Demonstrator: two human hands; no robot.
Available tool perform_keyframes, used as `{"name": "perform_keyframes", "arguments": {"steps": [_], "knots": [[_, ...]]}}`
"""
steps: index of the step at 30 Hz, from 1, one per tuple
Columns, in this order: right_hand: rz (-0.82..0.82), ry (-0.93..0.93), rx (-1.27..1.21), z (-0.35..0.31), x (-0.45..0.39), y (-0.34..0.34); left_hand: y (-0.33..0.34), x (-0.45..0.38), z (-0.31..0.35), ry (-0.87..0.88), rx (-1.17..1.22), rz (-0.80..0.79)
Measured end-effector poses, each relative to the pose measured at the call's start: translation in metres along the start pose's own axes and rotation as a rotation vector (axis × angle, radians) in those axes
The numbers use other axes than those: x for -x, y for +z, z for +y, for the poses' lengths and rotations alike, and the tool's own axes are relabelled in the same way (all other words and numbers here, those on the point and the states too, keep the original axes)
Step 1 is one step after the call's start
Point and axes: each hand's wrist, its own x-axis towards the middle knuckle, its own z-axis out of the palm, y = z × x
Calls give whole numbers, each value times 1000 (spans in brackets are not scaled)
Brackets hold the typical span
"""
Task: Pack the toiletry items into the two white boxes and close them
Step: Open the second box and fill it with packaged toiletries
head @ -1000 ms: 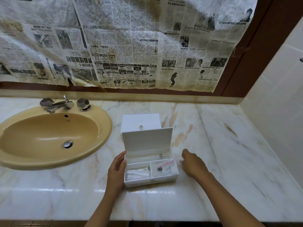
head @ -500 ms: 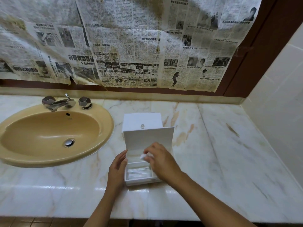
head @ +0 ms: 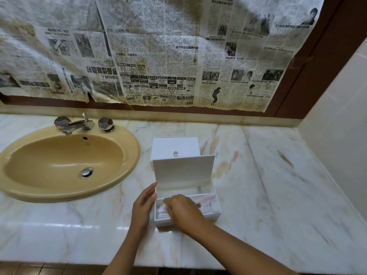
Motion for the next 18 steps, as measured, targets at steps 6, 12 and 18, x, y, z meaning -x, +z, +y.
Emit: {"name": "perform_keyframes", "arguments": {"steps": [6,12,18], "knots": [[319,-111,-96,-4,-8,-32,-3,0,-1,-8,15,-13],[584,-51,121,-6,-26,-70,-4,-2,-4,-35,46,-4],[418,6,199,2,-24,-78,-2,-3,-2,-69,112,37]]}}
